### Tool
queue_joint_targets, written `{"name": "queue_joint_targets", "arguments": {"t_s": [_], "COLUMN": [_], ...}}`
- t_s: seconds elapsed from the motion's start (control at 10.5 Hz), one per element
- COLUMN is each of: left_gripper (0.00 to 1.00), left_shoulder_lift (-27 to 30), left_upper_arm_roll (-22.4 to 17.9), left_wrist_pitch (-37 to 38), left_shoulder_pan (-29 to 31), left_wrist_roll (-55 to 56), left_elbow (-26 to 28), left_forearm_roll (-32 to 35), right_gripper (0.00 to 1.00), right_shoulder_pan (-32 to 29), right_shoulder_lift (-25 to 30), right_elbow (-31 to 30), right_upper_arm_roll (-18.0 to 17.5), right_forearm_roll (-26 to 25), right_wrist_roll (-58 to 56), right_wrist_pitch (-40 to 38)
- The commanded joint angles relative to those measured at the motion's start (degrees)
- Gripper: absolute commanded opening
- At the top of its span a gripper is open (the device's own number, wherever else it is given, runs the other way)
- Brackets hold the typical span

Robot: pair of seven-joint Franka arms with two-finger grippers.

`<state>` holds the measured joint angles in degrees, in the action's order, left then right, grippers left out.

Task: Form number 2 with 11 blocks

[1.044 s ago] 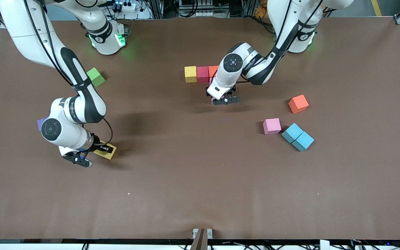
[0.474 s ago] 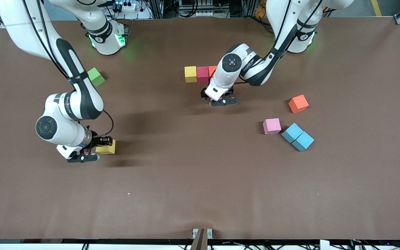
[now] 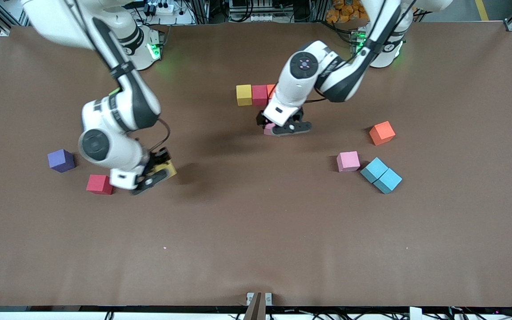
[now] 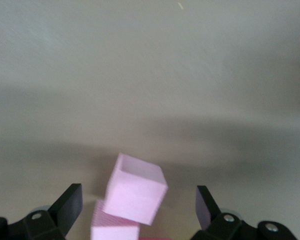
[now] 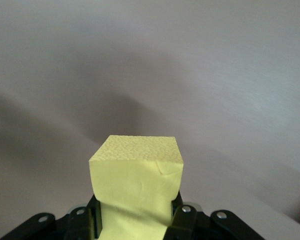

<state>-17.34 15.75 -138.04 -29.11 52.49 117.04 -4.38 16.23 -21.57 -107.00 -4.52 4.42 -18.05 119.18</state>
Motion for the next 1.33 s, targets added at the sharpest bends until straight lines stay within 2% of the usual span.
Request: {"name": "queue_joint_targets", "arguments": {"t_s": [0.0, 0.28, 0.57, 0.76, 0.95, 1.23], "left_gripper": [1.0, 1.0, 1.0, 1.0, 1.0, 1.0], "left_shoulder_lift": [1.3, -0.4, -2.3, -2.7, -3.7, -3.8], "left_upper_arm_roll": [0.2, 0.1, 0.1, 0.1, 0.1, -0.1], "left_wrist_pitch": [3.7, 4.2, 4.2, 4.2, 4.3, 6.7], "left_shoulder_pan": [7.2, 14.3, 18.5, 22.1, 24.7, 25.5], "left_wrist_roll": [-6.5, -17.4, -20.8, -24.3, -29.2, -30.0], "left_elbow": [0.5, 0.3, 0.3, 1.0, 1.7, 1.6], "left_forearm_roll": [1.3, 1.4, 1.4, 1.4, 1.5, 2.1], "right_gripper": [0.41, 0.41, 0.41, 0.42, 0.42, 0.42], "right_shoulder_pan": [6.4, 17.6, 24.3, 27.3, 28.5, 30.7], "right_shoulder_lift": [0.4, -2.2, -5.1, -7.2, -8.6, -10.5], "right_elbow": [0.9, 2.7, 3.1, 3.0, 3.0, 3.0], "right_upper_arm_roll": [0.3, 0.3, 0.3, 0.3, 0.3, 0.2], "right_forearm_roll": [0.1, -2.2, -7.8, -11.0, -10.8, -10.8], "right_wrist_roll": [-3.7, -3.7, -4.7, -9.7, -12.2, -18.4], "right_wrist_pitch": [-1.1, 0.3, 2.6, 7.3, 11.3, 15.2]}}
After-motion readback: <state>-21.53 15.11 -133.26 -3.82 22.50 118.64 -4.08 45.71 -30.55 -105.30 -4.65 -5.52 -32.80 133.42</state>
